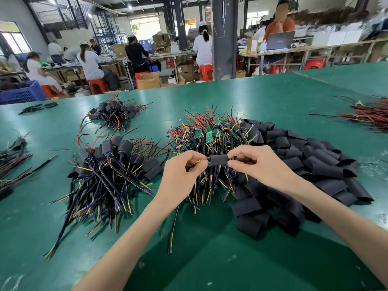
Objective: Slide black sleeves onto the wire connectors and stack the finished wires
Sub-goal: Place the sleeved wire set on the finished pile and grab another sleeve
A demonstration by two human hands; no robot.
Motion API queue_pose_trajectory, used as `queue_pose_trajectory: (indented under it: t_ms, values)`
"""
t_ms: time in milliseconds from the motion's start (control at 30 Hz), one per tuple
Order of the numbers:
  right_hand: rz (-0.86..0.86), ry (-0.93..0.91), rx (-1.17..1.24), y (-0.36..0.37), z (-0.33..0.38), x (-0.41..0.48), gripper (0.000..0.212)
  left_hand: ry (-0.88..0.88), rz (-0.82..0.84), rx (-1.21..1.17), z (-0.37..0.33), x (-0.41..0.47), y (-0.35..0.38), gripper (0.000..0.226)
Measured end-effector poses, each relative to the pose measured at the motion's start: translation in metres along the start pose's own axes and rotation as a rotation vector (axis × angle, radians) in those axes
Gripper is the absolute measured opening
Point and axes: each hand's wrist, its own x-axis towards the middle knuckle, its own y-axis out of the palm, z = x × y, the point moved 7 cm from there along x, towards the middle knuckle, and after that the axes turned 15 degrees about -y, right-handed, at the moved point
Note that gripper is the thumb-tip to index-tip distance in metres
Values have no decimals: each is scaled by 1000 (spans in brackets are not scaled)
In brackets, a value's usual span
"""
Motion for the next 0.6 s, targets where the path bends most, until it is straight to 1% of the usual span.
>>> queue_pose_trajectory:
  t_ms: [133,267,367,433,533,600]
  values:
    - [33,18,24,3,-5,1,2,11,20,-29,0,-1,1,16]
    - [48,36,30,2,-8,1,3,22,39,-40,-2,-3,2,18]
    - [44,57,82,3,-9,0,5,62,40,11,-5,-4,0,23]
    - [20,101,162,5,-11,0,9,67,59,42,-6,-3,-1,22]
    - [-50,246,301,4,-19,-3,14,21,109,53,-3,-1,-1,19]
    - [-79,250,328,3,-19,-3,10,7,128,60,-2,0,0,14]
